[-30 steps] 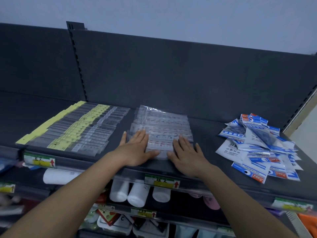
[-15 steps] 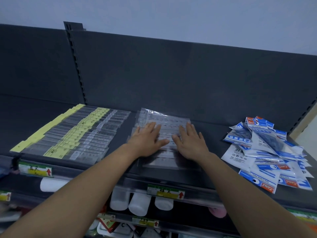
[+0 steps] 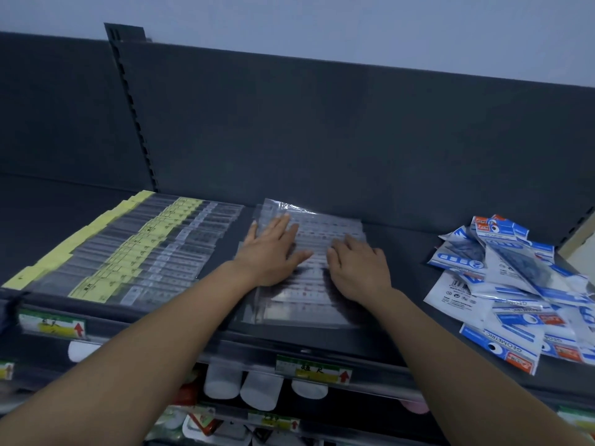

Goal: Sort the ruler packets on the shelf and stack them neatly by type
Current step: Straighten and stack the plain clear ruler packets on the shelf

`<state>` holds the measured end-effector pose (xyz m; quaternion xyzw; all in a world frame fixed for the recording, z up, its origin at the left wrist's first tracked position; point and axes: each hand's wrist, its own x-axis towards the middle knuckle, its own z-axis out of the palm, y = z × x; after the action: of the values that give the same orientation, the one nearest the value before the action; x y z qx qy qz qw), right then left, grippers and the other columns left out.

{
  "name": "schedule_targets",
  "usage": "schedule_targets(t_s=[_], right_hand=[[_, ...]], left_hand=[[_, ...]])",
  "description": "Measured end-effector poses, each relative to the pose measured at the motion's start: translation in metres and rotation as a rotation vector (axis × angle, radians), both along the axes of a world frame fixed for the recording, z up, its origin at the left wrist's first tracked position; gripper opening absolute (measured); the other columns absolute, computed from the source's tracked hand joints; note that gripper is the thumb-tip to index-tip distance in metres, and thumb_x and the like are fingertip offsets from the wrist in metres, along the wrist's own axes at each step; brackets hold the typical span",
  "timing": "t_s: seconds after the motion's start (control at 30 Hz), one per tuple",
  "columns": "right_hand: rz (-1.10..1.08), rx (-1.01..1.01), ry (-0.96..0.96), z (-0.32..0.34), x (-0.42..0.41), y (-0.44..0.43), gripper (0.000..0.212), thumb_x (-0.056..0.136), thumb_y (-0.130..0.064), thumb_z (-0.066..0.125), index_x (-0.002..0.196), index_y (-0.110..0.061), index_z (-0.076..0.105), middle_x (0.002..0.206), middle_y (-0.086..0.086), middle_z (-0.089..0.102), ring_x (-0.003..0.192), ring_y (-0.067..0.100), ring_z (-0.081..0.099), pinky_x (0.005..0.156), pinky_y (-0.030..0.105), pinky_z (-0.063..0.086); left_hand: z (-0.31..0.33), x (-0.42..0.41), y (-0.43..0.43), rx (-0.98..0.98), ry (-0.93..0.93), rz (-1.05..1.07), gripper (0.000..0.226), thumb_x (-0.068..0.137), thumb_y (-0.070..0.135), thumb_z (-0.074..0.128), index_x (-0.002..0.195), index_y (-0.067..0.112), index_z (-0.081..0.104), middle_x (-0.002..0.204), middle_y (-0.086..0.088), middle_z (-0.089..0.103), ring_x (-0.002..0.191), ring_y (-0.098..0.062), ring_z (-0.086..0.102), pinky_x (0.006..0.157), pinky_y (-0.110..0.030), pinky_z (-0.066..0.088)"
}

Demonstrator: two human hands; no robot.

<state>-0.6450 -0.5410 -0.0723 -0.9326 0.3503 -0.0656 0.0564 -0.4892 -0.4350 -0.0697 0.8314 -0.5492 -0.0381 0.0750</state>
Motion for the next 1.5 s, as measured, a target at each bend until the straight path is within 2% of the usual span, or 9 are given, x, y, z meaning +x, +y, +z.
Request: schedule_targets(t_s=[0.1, 0.2, 0.3, 0.37, 0.5, 0.67, 0.93, 1.13, 1.5], right_hand=[[-0.013, 0.033, 0.032, 0.005, 0.008, -0.007, 0.055, 0.103, -0.042, 0.015, 0.154, -0.022, 0.019, 0.163, 0.005, 0.007, 0.149, 0.020, 0.008, 0.118, 0.043, 0.008], [-0.005, 0.119, 0.125, 0.003, 0.013, -0.016, 0.060, 0.101, -0.049, 0.014, 0.155, -0.022, 0.012, 0.163, 0.005, 0.001, 0.150, 0.019, 0.000, 0.119, 0.046, 0.003], [-0.047, 0.013, 0.041, 0.004, 0.017, -0.018, 0.058, 0.101, -0.050, 0.017, 0.151, -0.022, 0.026, 0.158, 0.009, 0.021, 0.144, 0.025, 0.019, 0.115, 0.045, 0.016], [-0.047, 0.031, 0.060, 0.004, 0.020, -0.019, 0.060, 0.101, -0.051, 0.016, 0.154, -0.021, 0.018, 0.162, 0.009, 0.007, 0.148, 0.024, 0.008, 0.118, 0.045, 0.009], [0.016, 0.145, 0.173, -0.002, 0.020, -0.020, 0.064, 0.100, -0.053, 0.010, 0.156, -0.022, 0.007, 0.163, 0.004, -0.006, 0.150, 0.018, -0.008, 0.119, 0.048, -0.005], [0.026, 0.129, 0.151, 0.001, 0.010, -0.009, 0.062, 0.101, -0.051, 0.009, 0.156, -0.022, 0.001, 0.162, 0.002, -0.011, 0.149, 0.014, -0.013, 0.118, 0.046, -0.011], [0.073, 0.148, 0.177, 0.002, -0.022, 0.018, 0.063, 0.101, -0.053, 0.009, 0.155, -0.024, -0.006, 0.161, 0.001, -0.018, 0.147, 0.015, -0.018, 0.119, 0.043, -0.013], [0.065, 0.193, 0.189, -0.002, -0.039, 0.034, 0.069, 0.098, -0.060, 0.010, 0.154, -0.024, -0.008, 0.160, 0.003, -0.021, 0.147, 0.016, -0.021, 0.119, 0.040, -0.012], [0.062, 0.194, 0.212, 0.008, -0.048, 0.052, 0.075, 0.095, -0.065, 0.010, 0.155, -0.022, -0.001, 0.163, 0.005, -0.008, 0.150, 0.018, -0.008, 0.120, 0.043, 0.001]], left_hand=[[0.001, 0.002, -0.002, 0.077, -0.001, -0.029, 0.070, 0.095, 0.063, 0.023, 0.151, 0.021, 0.023, 0.161, 0.002, 0.010, 0.148, -0.013, 0.004, 0.119, -0.049, 0.005], [0.005, 0.006, -0.008, -0.070, -0.109, 0.011, 0.058, 0.097, 0.059, 0.025, 0.137, 0.022, 0.044, 0.147, 0.001, 0.037, 0.140, -0.018, 0.029, 0.111, -0.043, 0.022], [0.001, 0.010, -0.012, -0.007, -0.045, 0.033, 0.067, 0.097, 0.059, 0.024, 0.152, 0.021, 0.019, 0.162, 0.000, 0.004, 0.149, -0.014, -0.001, 0.119, -0.047, 0.002], [0.000, 0.011, -0.012, 0.096, 0.030, 0.007, 0.071, 0.097, 0.060, 0.022, 0.154, 0.020, 0.010, 0.162, 0.003, -0.005, 0.148, -0.010, -0.008, 0.119, -0.049, -0.005], [0.005, 0.013, -0.014, -0.019, 0.055, 0.024, 0.062, 0.097, 0.060, 0.023, 0.142, 0.020, 0.039, 0.160, 0.003, 0.017, 0.147, -0.011, 0.011, 0.117, -0.048, 0.008], [0.004, 0.012, -0.004, 0.173, 0.097, -0.040, 0.072, 0.096, 0.062, 0.018, 0.155, 0.022, 0.005, 0.162, 0.005, -0.010, 0.147, -0.008, -0.012, 0.117, -0.048, -0.011], [0.003, -0.012, 0.027, 0.130, 0.080, -0.054, 0.076, 0.095, 0.064, 0.020, 0.155, 0.022, 0.000, 0.160, 0.004, -0.015, 0.146, -0.008, -0.016, 0.118, -0.044, -0.011], [0.005, -0.019, 0.055, 0.239, 0.104, -0.061, 0.113, 0.061, 0.089, 0.010, 0.153, 0.026, -0.011, 0.157, 0.006, -0.024, 0.143, -0.007, -0.023, 0.119, -0.043, -0.011], [0.007, -0.021, 0.068, 0.247, 0.099, -0.059, 0.095, 0.080, 0.080, 0.022, 0.154, 0.028, -0.007, 0.159, 0.005, -0.020, 0.145, -0.008, -0.017, 0.119, -0.044, -0.009]])
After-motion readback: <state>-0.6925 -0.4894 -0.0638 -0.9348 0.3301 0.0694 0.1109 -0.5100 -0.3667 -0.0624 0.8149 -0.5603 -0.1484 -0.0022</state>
